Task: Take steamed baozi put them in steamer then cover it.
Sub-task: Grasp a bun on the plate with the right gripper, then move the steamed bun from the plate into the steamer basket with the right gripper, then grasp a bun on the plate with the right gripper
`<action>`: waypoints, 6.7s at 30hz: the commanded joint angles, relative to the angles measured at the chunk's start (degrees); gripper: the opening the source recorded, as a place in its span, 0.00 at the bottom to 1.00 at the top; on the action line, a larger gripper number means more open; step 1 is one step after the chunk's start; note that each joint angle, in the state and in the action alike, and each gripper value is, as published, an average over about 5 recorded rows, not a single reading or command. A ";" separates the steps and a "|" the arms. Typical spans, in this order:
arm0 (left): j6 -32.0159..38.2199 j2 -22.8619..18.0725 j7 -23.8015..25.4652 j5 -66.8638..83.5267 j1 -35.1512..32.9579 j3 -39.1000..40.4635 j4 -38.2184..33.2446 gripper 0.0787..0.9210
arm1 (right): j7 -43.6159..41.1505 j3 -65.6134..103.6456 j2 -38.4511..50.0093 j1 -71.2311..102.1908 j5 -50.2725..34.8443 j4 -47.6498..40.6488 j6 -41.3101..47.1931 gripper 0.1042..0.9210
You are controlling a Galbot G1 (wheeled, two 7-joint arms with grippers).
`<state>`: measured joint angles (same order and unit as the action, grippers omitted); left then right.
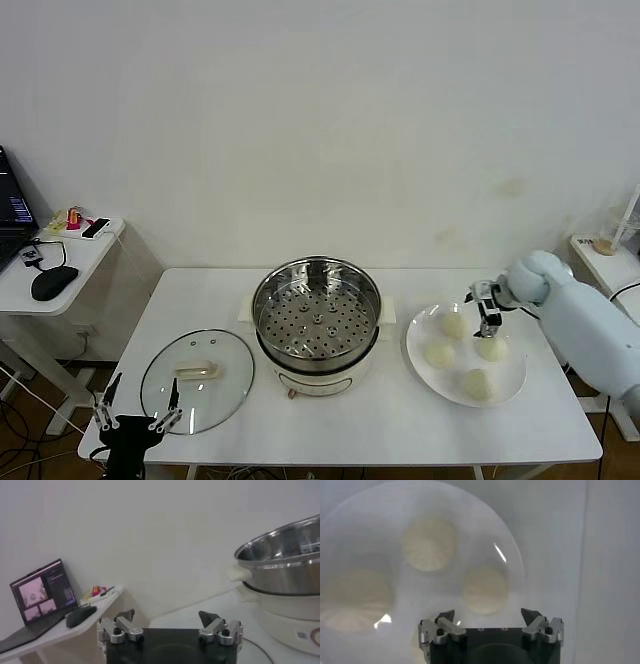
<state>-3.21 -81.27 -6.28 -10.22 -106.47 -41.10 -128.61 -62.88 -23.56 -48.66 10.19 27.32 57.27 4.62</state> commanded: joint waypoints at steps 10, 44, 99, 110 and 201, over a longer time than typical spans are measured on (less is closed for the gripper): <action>0.02 0.26 0.08 -0.11 0.67 -0.47 0.96 0.88 | 1.83 -3.51 -5.46 -2.41 1.51 -8.48 -0.06 0.88; 0.11 0.08 0.32 -0.13 0.08 0.17 0.24 0.88 | -1.44 -16.27 5.38 -22.90 -20.73 10.32 4.17 0.66; 0.05 -0.05 -0.04 1.31 -1.32 -4.11 -2.48 0.88 | 11.79 -42.90 -32.38 -31.06 -11.40 -9.56 -30.72 0.68; 0.01 0.13 -0.10 1.47 -0.73 -4.30 -2.10 0.88 | 11.93 -42.99 -32.84 -31.44 -12.45 -10.19 -31.82 0.76; -2.31 2.55 0.64 2.23 3.07 -2.13 -0.06 0.88 | 5.76 -21.93 4.02 -4.35 -15.42 12.06 8.34 0.76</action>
<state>-5.50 -78.72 -5.63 -7.99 -103.38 -43.25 -128.68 -56.21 -46.05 -43.41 5.36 11.28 71.25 12.70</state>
